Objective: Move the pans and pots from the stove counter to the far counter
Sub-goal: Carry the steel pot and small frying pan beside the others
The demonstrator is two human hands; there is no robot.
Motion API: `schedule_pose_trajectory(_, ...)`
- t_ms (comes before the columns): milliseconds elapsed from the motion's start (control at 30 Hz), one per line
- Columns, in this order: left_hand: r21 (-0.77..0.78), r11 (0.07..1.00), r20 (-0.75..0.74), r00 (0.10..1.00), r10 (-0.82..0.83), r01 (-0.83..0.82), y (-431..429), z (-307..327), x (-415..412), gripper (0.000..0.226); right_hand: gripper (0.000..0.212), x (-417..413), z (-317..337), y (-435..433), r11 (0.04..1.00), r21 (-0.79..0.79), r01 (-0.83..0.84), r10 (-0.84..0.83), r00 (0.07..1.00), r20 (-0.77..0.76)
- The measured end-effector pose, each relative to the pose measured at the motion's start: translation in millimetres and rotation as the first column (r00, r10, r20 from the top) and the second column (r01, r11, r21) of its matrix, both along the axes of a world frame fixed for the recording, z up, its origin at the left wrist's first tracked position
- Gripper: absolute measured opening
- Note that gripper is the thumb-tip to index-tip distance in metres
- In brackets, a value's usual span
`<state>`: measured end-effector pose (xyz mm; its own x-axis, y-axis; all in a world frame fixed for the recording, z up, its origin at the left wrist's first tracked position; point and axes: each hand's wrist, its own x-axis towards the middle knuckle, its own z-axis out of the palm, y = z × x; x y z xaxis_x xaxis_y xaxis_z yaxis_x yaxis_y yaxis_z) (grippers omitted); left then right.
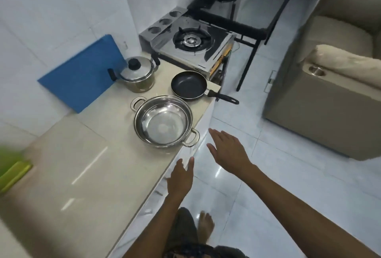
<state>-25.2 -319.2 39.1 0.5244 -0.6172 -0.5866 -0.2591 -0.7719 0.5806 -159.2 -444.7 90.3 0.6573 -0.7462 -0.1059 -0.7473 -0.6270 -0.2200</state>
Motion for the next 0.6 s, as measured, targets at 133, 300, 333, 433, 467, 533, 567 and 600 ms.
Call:
schedule_pose_trajectory(133, 0.069, 0.884, -0.662, 0.641, 0.388, -0.463, -41.1, -18.6, 20.1, 0.055, 0.062, 23.7, -16.5, -84.7, 0.998, 0.067, -0.018, 0.019, 1.0, -0.023)
schedule_pose_trajectory(300, 0.175, 0.691, -0.812, 0.294, 0.505, -0.701, -87.7, -43.6, 32.5, 0.032, 0.062, 52.2, -39.1, -185.5, 0.995, 0.086, 0.058, -0.053, 0.997, -0.059)
schedule_pose_trajectory(333, 0.203, 0.664, -0.813, 0.255, 0.524, -0.72, -98.3, -45.2, 33.0, 0.033, 0.06, 58.6, -43.4, -202.3, 0.994, 0.089, 0.057, -0.052, 0.997, -0.055)
schedule_pose_trajectory(433, 0.295, 0.556, -0.809, 0.106, 0.578, -0.777, -117.8, -49.3, 34.9, 0.031, 0.056, 77.2, -57.0, -245.0, 0.994, 0.104, 0.039, -0.034, 0.998, -0.052)
schedule_pose_trajectory(467, 0.304, 0.54, -0.81, 0.085, 0.58, -0.785, -122.4, -49.9, 35.8, 0.032, 0.055, 81.3, -60.8, -255.0, 0.992, 0.116, 0.047, -0.041, 0.998, -0.051)
schedule_pose_trajectory(533, 0.323, 0.496, -0.801, 0.046, 0.596, -0.806, -130.6, -52.2, 35.6, 0.036, 0.053, 90.4, -70.7, -273.6, 0.987, 0.146, 0.061, -0.052, 0.997, -0.064)
schedule_pose_trajectory(567, 0.334, 0.466, -0.795, 0.022, 0.606, -0.819, -133.7, -52.9, 34.8, 0.037, 0.052, 94.3, -75.5, -281.8, 0.986, 0.154, 0.067, -0.056, 0.996, -0.072)
schedule_pose_trajectory(600, 0.346, 0.432, -0.79, -0.01, 0.613, -0.833, -136.7, -54.1, 33.8, 0.038, 0.051, 97.8, -80.7, -289.6, 0.983, 0.166, 0.073, -0.061, 0.995, -0.078)
